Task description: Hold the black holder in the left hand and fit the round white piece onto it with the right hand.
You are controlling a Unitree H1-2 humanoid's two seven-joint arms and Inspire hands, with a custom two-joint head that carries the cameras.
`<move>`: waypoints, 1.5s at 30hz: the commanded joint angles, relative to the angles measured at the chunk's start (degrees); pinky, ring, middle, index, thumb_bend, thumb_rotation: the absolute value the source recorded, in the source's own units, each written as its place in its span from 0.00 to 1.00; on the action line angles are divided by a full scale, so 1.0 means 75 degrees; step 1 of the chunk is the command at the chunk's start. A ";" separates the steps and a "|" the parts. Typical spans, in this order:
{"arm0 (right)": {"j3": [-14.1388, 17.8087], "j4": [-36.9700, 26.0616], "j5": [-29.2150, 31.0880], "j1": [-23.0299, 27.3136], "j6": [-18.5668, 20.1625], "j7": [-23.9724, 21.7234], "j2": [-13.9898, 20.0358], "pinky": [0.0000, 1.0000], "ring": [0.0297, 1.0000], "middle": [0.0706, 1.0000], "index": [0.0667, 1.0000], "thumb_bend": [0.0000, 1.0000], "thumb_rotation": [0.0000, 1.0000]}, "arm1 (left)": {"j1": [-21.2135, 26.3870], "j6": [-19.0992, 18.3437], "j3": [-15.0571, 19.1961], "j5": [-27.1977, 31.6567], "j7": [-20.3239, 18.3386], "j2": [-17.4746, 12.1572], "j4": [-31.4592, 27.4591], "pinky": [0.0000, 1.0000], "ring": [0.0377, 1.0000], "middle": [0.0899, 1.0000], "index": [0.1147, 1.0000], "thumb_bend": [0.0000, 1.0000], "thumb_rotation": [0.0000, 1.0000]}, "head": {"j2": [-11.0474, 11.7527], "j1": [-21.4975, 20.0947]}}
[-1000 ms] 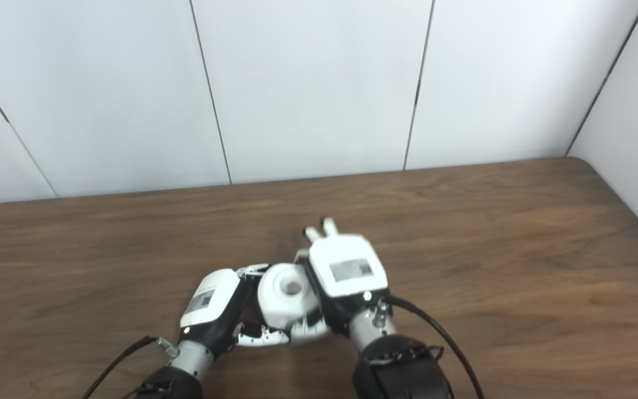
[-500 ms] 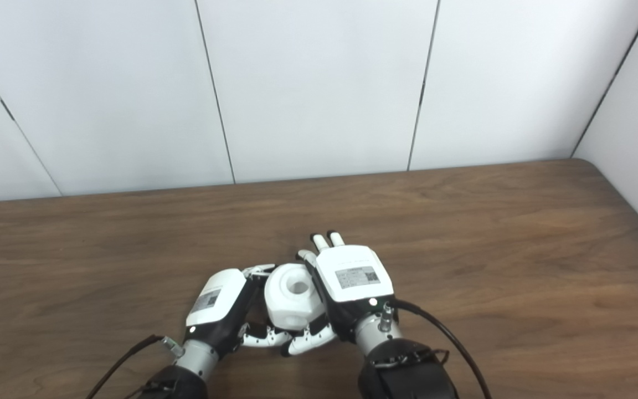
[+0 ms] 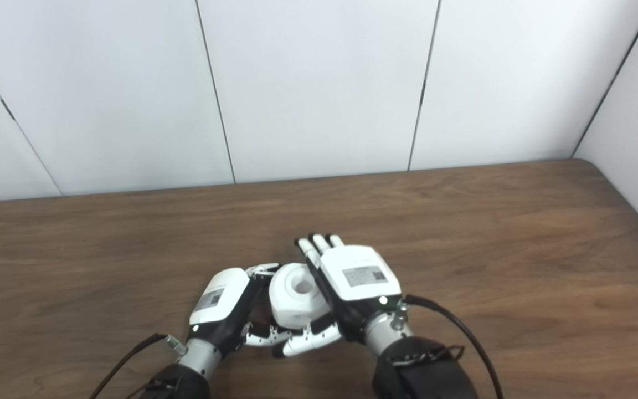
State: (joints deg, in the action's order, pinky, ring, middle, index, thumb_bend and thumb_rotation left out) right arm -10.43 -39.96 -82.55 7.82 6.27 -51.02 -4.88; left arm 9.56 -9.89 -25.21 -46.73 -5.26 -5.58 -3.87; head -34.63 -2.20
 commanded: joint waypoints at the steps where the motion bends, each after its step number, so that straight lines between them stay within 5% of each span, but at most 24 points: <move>1: 0.0110 -0.0479 0.0247 0.0392 -0.0104 -0.0090 0.0003 0.70 1.00 1.00 1.00 1.00 0.68 | 0.0003 -0.0070 -0.0032 0.0103 -0.0149 0.0023 0.0308 0.78 0.84 0.82 0.42 0.52 0.04 | 0.0018 -0.0022; 8: 0.0617 -0.0934 0.0609 0.0852 0.0041 -0.0748 0.0045 0.72 1.00 1.00 1.00 1.00 0.62 | 0.0155 0.0043 -0.0002 0.0175 -0.0067 0.0045 0.0557 0.79 0.84 0.82 0.42 0.52 0.04 | 0.0135 -0.0063; 23: 0.1551 -0.1327 0.1306 0.1412 0.0282 -0.1070 0.0333 0.76 1.00 1.00 1.00 1.00 0.61 | 0.0324 0.0015 0.0128 0.0343 -0.0180 -0.0089 0.0702 0.84 0.87 0.84 0.42 0.52 0.04 | 0.0343 -0.0149; 45: 0.1836 -0.1444 0.1498 0.1421 0.0502 -0.1158 0.0465 0.80 1.00 1.00 1.00 1.00 0.62 | 0.0516 -0.0314 0.0275 0.0619 -0.0368 -0.0061 0.0745 0.98 0.90 0.88 0.42 0.52 0.05 | 0.0499 -0.0201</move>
State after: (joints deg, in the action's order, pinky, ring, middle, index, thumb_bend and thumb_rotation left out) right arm 3.14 -49.14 -71.86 16.85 10.04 -60.83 -1.51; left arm 13.92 -9.76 -23.22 -42.69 -5.51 -5.72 0.68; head -30.85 -3.69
